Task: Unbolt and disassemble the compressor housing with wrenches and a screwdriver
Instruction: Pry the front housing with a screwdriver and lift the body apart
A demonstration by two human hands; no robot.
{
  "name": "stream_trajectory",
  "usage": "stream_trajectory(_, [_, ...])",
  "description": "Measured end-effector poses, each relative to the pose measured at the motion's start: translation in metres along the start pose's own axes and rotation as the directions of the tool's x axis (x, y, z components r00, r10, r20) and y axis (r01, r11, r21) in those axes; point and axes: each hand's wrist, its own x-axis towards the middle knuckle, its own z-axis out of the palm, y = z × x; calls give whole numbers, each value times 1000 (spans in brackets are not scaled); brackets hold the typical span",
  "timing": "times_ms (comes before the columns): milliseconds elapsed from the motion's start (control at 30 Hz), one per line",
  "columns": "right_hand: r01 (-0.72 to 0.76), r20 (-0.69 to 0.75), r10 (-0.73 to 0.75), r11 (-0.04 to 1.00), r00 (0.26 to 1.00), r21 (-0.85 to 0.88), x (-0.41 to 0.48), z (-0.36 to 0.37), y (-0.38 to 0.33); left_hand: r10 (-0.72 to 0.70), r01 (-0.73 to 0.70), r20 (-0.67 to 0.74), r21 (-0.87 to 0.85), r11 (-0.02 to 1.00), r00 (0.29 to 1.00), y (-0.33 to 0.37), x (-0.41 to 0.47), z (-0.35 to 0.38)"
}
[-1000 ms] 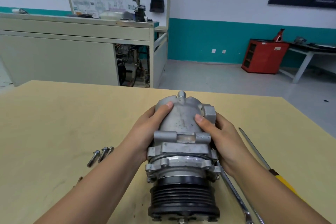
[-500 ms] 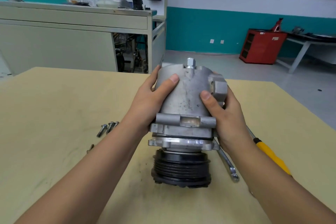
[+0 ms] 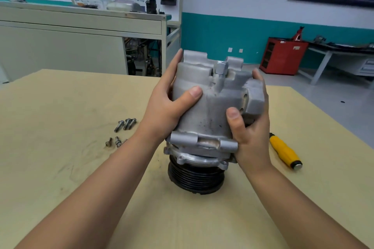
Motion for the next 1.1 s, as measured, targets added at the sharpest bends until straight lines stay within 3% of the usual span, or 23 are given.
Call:
stream_trajectory(167, [142,-32,-143,989,989,-37,-34,-2,-4,89,-97,83,101,990,993,4,-28,-3])
stream_trajectory(433, [209,28,-207,976,978,-58,-16,4,12,182,-180,-16,86,980,983,-4,-31,-11])
stream_trajectory(733, [214,44,-212,974,976,-76,36,29,30,196,-190,-48,100,977,979,-4,18,-33])
stream_trajectory(1100, [209,163,-204,978,965,-13,81,20,-44,297,-296,-135,29,955,945,50,50,-16])
